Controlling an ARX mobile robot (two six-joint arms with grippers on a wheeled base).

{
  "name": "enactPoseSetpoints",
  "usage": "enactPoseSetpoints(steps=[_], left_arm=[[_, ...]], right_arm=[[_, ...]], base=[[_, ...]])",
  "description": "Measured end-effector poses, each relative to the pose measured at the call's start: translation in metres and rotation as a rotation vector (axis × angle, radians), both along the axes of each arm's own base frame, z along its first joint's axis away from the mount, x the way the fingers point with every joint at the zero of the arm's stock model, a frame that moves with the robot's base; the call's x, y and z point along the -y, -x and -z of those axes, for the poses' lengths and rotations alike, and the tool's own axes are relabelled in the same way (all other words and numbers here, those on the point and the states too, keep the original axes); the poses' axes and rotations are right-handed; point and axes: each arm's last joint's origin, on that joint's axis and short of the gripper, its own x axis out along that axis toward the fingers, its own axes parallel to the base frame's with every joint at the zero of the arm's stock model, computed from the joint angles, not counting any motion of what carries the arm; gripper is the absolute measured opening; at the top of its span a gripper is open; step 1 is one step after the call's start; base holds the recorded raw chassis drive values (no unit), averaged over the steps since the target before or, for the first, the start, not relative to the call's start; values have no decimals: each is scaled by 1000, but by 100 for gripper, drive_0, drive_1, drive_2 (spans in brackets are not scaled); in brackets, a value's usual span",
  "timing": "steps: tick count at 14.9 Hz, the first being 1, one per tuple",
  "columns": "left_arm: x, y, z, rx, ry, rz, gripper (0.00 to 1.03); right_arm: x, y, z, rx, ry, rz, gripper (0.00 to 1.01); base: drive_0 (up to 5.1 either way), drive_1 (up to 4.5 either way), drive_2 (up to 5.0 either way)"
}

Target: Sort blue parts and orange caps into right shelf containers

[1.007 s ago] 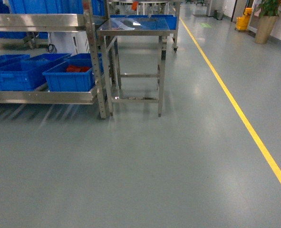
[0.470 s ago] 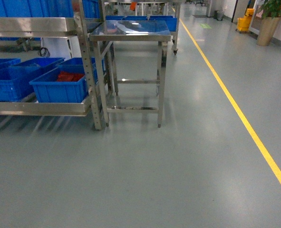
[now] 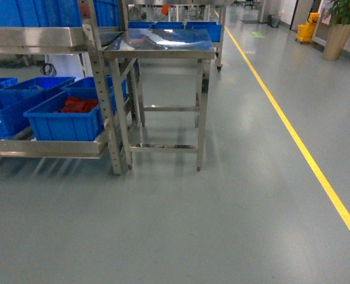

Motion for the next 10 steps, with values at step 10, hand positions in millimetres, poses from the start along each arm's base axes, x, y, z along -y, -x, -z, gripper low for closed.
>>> enactPoseSetpoints(steps=[10], left_arm=[[0,0,0,-2,0,1,43]], right_arm=[[0,0,0,-1,0,0,44]], base=[[3,415,-409]])
